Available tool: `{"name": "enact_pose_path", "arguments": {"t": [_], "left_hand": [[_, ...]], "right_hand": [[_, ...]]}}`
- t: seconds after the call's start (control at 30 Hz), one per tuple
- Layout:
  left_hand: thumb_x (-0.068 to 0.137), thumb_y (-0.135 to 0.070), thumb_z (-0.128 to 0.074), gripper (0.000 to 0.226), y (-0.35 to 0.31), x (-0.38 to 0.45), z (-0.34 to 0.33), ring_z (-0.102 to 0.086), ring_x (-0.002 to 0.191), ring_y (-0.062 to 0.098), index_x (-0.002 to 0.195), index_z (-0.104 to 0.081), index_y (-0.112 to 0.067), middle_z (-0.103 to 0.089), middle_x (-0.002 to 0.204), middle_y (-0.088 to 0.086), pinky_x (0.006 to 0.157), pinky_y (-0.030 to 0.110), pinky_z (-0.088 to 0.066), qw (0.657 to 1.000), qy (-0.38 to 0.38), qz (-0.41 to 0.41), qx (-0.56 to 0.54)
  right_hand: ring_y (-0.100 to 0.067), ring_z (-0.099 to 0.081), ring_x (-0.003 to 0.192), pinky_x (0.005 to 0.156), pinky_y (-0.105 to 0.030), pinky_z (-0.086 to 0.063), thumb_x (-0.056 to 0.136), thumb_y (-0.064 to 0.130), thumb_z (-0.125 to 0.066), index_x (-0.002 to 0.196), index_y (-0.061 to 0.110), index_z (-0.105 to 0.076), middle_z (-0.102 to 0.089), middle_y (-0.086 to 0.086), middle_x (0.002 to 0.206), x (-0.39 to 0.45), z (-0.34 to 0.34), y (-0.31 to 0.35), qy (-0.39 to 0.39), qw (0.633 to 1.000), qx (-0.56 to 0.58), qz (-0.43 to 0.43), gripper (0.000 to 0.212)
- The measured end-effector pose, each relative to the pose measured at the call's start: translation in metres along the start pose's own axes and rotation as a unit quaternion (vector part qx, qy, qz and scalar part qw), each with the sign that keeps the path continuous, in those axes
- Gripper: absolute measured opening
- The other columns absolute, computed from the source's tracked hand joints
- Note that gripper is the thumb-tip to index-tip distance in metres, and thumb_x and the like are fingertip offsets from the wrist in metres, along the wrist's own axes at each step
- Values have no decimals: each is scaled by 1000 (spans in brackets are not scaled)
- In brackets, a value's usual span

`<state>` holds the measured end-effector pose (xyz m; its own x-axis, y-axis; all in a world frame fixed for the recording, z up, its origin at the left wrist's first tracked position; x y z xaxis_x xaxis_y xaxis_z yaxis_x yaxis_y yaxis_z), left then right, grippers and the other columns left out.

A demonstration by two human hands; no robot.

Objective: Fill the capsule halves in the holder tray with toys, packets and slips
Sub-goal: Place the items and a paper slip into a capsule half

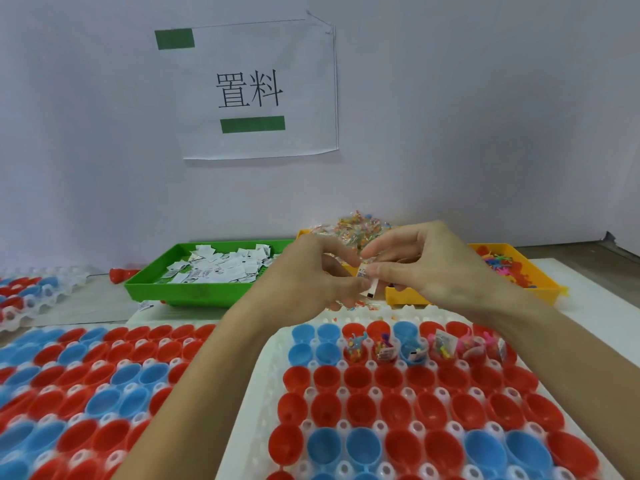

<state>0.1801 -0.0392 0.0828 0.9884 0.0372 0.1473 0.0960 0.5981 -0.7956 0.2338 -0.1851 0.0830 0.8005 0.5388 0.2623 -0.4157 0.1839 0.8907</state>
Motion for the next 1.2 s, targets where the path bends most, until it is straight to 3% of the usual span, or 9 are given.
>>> {"name": "enact_pose_path", "arguments": {"t": [0.1, 0.27, 0.5, 0.67, 0.77, 0.93, 1.03, 1.2], "left_hand": [[82, -9, -78, 12, 6, 1, 2, -67, 59, 12, 90, -69, -7, -74, 72, 12, 58, 20, -54, 999, 3, 10, -40], [78, -7, -80, 11, 13, 2, 7, -68, 58, 13, 84, -71, -5, -73, 67, 10, 56, 19, -52, 998, 25, 7, -61], [81, -21, -80, 10, 29, 3, 17, -61, 54, 4, 85, -71, -18, -72, 63, -4, 53, 19, -46, 994, 58, 26, 87], [82, -27, -79, 14, 33, 3, 25, -63, 59, 5, 91, -71, -19, -73, 68, -4, 57, 19, -48, 992, 54, 24, 111], [83, -30, -78, 15, 32, 4, 23, -63, 59, 4, 93, -70, -21, -74, 70, -4, 57, 17, -47, 991, 68, 19, 117], [83, -29, -78, 14, 34, 3, 16, -67, 67, 10, 92, -70, -22, -74, 74, -3, 68, 28, -54, 987, 101, 18, 120], [83, -26, -78, 12, 33, 2, 10, -71, 76, 16, 89, -70, -21, -75, 78, -1, 73, 33, -56, 983, 131, 16, 130], [82, -25, -79, 11, 32, 1, -2, -69, 70, 5, 87, -70, -23, -76, 83, -3, 58, 13, -50, 975, 165, 14, 150]], "right_hand": [[-7, -73, 69, 57, -9, -51, 83, 10, -79, 93, 11, -76, -77, 4, 76, 0, -6, 1, -9, 1000, 1, 24, 11], [-7, -74, 73, 66, -11, -53, 83, 16, -79, 89, 16, -78, -77, 5, 77, 0, -10, 4, 28, 996, -62, 54, 6], [-1, -70, 73, 70, -13, -53, 85, 18, -78, 81, 22, -78, -76, 9, 77, -2, -22, 0, 95, 977, -175, 69, 6], [7, -61, 61, 57, -5, -42, 83, 21, -81, 79, 25, -78, -72, 15, 73, -7, -40, -5, 164, 955, -234, 76, 6], [7, -61, 62, 56, -5, -42, 83, 21, -81, 79, 27, -79, -72, 15, 73, -7, -43, -8, 177, 951, -243, 71, 7], [3, -65, 72, 62, -7, -45, 82, 22, -81, 80, 29, -79, -73, 17, 76, -8, -44, -12, 182, 946, -259, 70, 8], [1, -66, 77, 71, -16, -52, 83, 25, -81, 79, 34, -78, -73, 17, 78, -8, -42, -12, 179, 944, -271, 67, 10], [1, -67, 79, 73, -20, -55, 84, 26, -79, 81, 32, -79, -72, 20, 77, -8, -45, -16, 198, 936, -285, 65, 7]]}}
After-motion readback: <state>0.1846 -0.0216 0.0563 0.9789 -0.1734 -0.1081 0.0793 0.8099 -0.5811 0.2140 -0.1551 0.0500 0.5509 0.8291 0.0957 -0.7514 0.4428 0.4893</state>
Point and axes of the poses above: each hand's wrist, its own x-axis towards the middle knuckle, its own z-axis out of the back of the hand, y = z × x, the point moved 6 cm from there along x, towards the middle knuckle
